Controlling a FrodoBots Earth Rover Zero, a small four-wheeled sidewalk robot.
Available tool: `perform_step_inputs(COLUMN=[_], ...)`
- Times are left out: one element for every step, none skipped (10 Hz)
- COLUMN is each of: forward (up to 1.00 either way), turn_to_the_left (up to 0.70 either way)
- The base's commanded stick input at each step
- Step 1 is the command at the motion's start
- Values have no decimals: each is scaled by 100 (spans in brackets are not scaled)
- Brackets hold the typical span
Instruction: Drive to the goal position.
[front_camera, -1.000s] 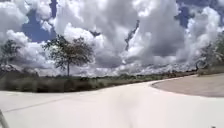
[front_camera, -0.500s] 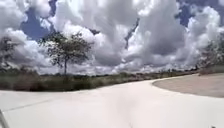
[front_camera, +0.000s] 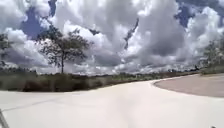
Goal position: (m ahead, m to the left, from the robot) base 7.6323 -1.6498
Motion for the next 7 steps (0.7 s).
perform_step_inputs(forward=[70, 70, 70, 70, 70, 70, 70], turn_to_the_left=[0, 0, 0, 0, 0, 0, 0])
